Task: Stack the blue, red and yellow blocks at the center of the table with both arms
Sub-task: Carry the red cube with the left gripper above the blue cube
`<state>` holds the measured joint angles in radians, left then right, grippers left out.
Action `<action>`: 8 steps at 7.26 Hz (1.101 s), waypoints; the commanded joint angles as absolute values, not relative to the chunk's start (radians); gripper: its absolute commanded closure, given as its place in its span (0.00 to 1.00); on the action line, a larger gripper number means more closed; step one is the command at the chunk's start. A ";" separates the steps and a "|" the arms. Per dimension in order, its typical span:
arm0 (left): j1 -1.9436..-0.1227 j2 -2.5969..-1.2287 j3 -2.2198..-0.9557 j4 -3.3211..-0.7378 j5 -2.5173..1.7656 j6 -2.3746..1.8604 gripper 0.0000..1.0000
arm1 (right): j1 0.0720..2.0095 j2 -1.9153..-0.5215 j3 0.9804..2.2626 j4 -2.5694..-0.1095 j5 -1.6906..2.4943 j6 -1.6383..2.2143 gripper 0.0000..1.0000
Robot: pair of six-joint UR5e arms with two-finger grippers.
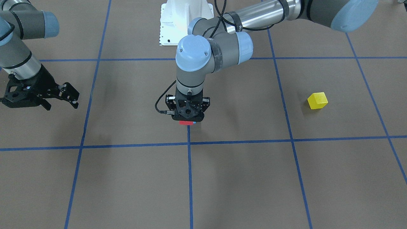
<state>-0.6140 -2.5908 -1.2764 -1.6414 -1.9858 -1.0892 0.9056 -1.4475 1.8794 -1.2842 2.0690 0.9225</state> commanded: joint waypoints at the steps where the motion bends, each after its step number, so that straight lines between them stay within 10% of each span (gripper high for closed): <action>1: -0.600 -2.597 -1.264 -1.638 -1.957 -1.092 1.00 | 0.905 -1.447 1.878 -1.284 2.068 0.922 0.00; 8: -0.580 -2.569 -1.312 -1.560 -1.960 -1.197 1.00 | 0.905 -1.447 1.878 -1.284 2.069 0.922 0.00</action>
